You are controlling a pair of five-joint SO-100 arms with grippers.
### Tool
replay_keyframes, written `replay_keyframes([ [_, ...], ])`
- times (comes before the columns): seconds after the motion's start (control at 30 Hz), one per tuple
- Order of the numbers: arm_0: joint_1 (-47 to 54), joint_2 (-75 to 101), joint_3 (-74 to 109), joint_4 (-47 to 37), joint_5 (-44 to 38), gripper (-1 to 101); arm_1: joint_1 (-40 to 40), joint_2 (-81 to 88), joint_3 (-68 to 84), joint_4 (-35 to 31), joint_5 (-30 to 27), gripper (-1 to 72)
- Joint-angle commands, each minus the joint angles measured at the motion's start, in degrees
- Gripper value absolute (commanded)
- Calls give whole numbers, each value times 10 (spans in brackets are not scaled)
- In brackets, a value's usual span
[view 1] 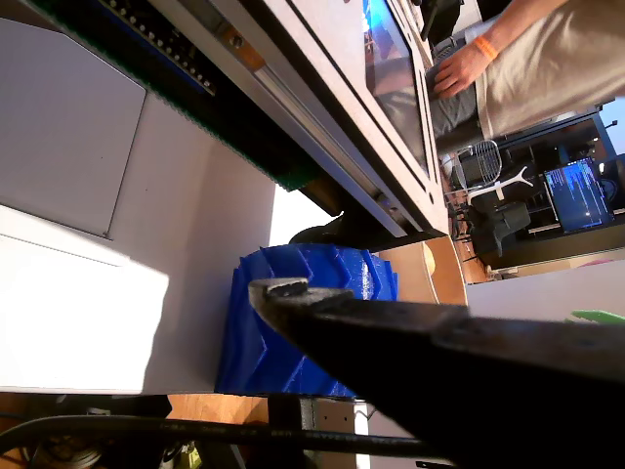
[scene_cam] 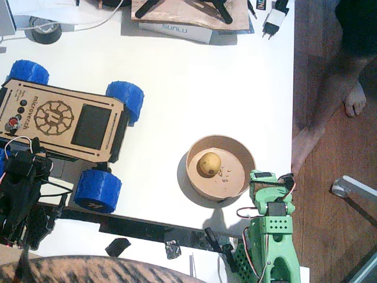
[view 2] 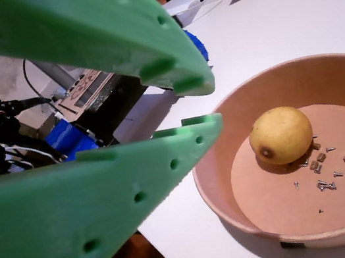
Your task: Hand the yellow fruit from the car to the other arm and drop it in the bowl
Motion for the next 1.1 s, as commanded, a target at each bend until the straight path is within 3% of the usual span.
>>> replay_keyframes([
  [0.0,-1,3,-2,-10,6,559,-4,4,-4,-14,-8,2],
  [1.07,-1,4,-1,-9,6,556,-4,4,-15,-18,-8,2],
])
